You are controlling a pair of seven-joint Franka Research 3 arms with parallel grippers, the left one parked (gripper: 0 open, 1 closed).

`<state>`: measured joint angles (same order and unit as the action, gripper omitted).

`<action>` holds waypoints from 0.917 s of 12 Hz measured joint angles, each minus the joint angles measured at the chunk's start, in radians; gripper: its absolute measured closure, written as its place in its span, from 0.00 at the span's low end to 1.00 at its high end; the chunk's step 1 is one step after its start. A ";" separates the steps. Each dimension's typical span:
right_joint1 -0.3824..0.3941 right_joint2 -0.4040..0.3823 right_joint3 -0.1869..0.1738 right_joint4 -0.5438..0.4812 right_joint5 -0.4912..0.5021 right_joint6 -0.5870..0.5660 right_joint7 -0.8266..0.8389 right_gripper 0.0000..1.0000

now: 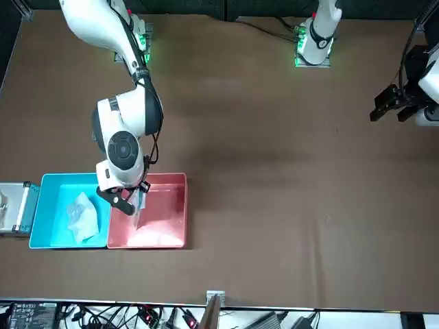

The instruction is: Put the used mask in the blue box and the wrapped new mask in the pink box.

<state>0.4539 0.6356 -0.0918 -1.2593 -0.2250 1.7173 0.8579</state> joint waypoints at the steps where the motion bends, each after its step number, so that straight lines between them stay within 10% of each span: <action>1: 0.001 0.005 0.000 0.000 0.000 0.000 0.001 0.76; 7: 0.026 0.026 -0.001 0.057 0.021 0.005 0.019 0.05; 11: 0.012 0.003 -0.019 0.157 0.145 -0.014 0.049 0.00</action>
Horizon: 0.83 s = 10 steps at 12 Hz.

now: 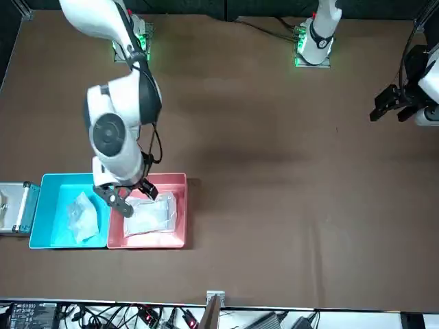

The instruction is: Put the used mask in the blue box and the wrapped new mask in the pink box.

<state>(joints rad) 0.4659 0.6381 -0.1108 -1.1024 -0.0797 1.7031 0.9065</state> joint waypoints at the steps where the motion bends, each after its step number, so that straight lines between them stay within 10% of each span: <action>1: -0.016 -0.020 0.000 0.011 0.019 -0.013 -0.002 0.00; 10: -0.255 -0.178 0.001 -0.007 0.064 -0.226 -0.567 0.00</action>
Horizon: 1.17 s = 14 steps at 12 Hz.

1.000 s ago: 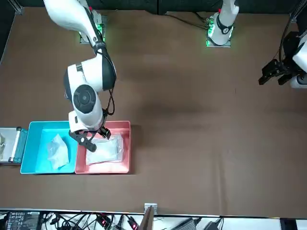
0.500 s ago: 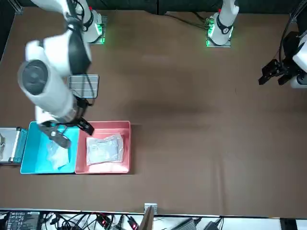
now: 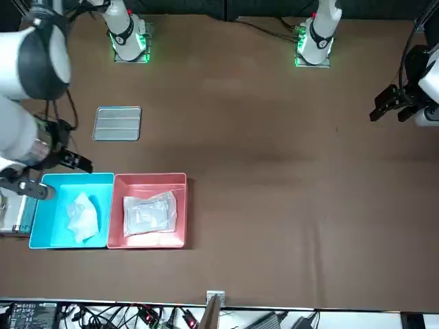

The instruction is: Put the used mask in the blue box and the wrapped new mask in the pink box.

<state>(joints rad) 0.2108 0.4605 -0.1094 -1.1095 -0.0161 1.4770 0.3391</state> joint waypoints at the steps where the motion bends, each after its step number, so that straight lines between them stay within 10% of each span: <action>1: -0.026 -0.026 0.000 -0.029 0.008 0.001 -0.060 0.00; 14: -0.193 -0.420 0.055 -0.387 0.014 0.009 -0.271 0.00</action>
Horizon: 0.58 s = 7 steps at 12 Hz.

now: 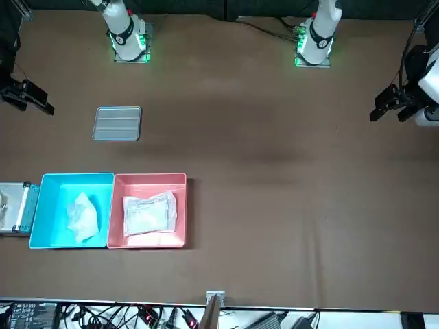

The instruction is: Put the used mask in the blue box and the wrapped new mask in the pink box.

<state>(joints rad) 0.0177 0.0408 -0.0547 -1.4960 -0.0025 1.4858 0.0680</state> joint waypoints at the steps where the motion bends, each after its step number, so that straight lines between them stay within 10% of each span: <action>1: -0.008 -0.021 0.008 -0.025 0.000 0.001 0.000 0.00; 7: -0.015 -0.097 0.020 -0.121 0.000 0.030 -0.001 0.00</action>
<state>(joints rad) 0.0027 -0.0559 -0.0351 -1.6166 -0.0024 1.5159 0.0665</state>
